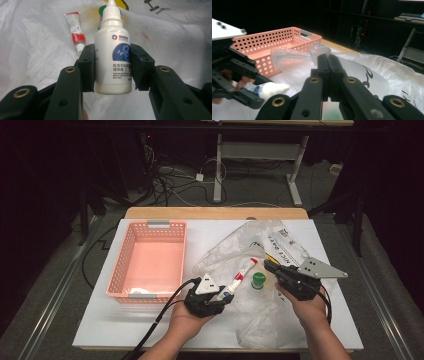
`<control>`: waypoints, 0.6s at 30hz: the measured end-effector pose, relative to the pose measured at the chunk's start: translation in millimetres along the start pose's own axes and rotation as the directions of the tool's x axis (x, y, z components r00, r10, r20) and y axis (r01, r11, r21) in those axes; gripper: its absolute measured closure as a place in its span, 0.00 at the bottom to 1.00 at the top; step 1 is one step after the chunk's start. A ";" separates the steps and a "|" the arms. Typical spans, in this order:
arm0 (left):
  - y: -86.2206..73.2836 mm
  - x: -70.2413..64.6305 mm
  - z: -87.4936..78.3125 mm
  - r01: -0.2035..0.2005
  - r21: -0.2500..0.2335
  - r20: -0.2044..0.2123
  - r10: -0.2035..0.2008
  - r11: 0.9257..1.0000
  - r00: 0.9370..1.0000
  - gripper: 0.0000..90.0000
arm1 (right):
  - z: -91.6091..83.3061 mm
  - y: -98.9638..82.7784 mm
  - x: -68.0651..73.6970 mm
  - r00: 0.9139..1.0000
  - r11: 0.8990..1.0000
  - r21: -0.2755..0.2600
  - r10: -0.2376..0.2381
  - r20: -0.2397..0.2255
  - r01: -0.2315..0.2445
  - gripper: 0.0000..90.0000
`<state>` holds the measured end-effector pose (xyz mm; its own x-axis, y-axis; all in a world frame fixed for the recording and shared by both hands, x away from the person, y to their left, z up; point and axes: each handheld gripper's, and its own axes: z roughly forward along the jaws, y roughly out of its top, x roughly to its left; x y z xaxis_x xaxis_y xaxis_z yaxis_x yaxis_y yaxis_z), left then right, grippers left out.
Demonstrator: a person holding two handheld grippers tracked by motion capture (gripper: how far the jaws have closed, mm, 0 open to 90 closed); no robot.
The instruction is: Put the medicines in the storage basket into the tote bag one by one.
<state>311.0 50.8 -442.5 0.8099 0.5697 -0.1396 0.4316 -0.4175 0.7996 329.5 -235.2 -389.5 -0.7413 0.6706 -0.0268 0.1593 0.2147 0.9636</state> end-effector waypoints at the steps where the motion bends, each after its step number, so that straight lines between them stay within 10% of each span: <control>1: 2.1 0.4 3.7 -0.002 0.002 -0.005 0.002 1.000 1.000 0.64 | -0.1 -0.2 -0.1 1.000 1.000 0.003 0.000 0.000 0.000 1.00; 18: 38.1 17.6 68.3 0.031 0.073 -0.097 -0.024 0.997 0.995 0.64 | -2.8 1.7 -1.9 1.000 1.000 -0.009 0.004 0.006 -0.004 1.00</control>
<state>368.8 -3.4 -454.4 0.7570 0.6454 -0.1018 0.4847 -0.4503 0.7498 329.4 -238.1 -387.1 -0.7369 0.6755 -0.0246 0.1564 0.2058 0.9660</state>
